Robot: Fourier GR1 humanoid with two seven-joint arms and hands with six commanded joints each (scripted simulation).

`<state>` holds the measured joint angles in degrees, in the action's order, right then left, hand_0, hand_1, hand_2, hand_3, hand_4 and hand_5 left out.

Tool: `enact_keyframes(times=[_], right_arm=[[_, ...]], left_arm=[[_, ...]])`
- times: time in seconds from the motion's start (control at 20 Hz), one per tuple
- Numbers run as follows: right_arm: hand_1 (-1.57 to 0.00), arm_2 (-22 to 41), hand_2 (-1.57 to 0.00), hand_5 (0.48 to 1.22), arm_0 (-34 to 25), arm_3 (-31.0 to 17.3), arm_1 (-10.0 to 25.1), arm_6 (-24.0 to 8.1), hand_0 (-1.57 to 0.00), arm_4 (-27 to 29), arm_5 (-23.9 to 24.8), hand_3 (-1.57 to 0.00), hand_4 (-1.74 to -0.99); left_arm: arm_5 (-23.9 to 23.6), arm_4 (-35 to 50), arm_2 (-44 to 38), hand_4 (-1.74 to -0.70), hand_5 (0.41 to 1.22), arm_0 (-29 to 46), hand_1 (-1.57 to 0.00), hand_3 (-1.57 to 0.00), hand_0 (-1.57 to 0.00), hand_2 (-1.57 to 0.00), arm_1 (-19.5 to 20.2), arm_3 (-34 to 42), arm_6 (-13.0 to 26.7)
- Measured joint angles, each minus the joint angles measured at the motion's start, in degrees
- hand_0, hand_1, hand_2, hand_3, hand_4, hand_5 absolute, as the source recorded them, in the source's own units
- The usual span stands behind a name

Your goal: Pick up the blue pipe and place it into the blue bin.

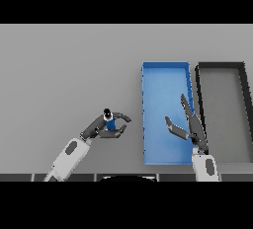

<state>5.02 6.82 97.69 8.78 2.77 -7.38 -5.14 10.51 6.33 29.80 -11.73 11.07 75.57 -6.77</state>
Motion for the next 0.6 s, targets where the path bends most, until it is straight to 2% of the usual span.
enact_keyframes(times=[0.1,0.15,0.2,0.25,0.4,0.6], right_arm=[[0.0,0.22,0.0,0.664,0.41,-0.12,0.22,0.2,0.0,-0.73,0.14,0.0,-1.309],[0.0,0.41,0.0,0.665,0.32,0.21,0.25,-0.21,0.0,-0.82,0.08,0.0,-1.31],[0.0,0.35,0.0,0.666,-0.21,-0.72,-0.11,-1.13,0.0,-0.73,0.15,0.0,-1.307],[0.0,0.29,0.0,0.666,-0.22,-0.9,-0.03,-0.49,0.0,-0.86,0.24,0.0,-1.302],[0.0,0.27,0.0,0.663,-1.33,-1.77,0.01,-0.73,0.0,-1.07,0.21,0.0,-1.281],[0.0,0.29,0.0,0.66,-1.99,-2.15,0.01,-0.62,0.0,-1.07,0.07,0.0,-1.28]], left_arm=[[0.79,0.4,-0.05,-1.55,1.02,0.63,-1.02,-1.1,-0.94,-1.09,-0.75,0.25,-0.97],[0.95,0.33,-0.01,-1.59,1.06,0.89,-1.13,-1.18,-1.07,-1.18,-0.9,-0.03,-2.46],[0.64,0.21,0.0,-1.62,1.092,0.57,-1.22,-1.25,-1.17,-1.26,-0.78,0.13,-1.5],[0.57,-0.18,0.72,-1.64,1.118,1.38,-1.29,-1.31,-1.25,-1.32,-0.52,1.44,-1.14],[-0.96,-1.38,1.52,-1.68,1.168,1.35,-1.43,-1.4,-1.41,-1.44,-1.27,2.12,-1.21],[-1.24,0.03,1.66,-1.71,1.199,0.58,-1.51,-1.45,-1.5,-1.52,-1.8,6.97,-3.24]])
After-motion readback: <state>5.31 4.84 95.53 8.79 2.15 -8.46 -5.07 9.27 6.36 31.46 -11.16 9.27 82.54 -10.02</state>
